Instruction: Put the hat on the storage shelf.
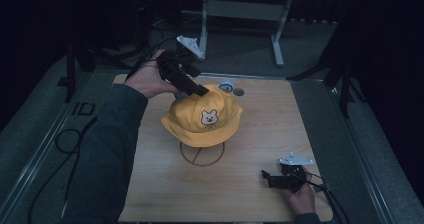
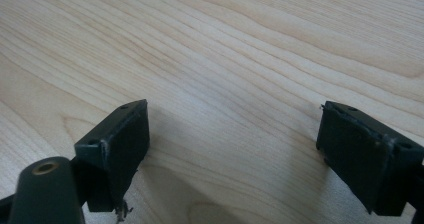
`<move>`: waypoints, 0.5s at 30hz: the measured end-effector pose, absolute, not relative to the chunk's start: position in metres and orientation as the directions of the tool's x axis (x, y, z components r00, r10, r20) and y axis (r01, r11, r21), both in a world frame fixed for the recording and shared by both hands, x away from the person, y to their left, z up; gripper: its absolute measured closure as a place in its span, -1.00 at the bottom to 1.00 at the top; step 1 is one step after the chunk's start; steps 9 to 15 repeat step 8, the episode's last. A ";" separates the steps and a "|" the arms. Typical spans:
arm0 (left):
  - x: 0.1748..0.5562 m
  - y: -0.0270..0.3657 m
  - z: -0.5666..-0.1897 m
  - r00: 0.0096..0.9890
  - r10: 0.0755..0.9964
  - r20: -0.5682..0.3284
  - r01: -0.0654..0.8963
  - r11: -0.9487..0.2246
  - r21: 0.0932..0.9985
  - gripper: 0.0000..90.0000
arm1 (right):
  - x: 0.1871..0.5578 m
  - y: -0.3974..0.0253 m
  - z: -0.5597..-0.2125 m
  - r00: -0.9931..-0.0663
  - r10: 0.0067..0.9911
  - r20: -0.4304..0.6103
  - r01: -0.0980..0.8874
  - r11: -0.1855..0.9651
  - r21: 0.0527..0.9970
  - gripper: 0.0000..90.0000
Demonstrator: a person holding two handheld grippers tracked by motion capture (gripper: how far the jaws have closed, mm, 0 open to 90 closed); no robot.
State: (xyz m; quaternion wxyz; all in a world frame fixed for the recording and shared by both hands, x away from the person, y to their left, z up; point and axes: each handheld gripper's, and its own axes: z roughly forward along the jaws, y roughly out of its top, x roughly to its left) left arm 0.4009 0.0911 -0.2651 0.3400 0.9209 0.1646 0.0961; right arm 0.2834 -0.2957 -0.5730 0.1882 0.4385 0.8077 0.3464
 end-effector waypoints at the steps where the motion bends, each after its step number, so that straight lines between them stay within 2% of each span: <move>1: 0.401 0.092 -0.265 0.925 0.373 0.069 0.238 -0.713 0.659 -0.37 | 0.283 -0.296 -0.573 -0.545 0.839 0.000 0.578 0.375 0.725 -0.70; 15: 0.400 0.094 -0.262 0.923 0.380 0.066 0.239 -0.697 0.676 -0.40 | 0.283 -0.296 -0.573 -0.545 0.839 0.000 0.578 0.375 0.725 -0.70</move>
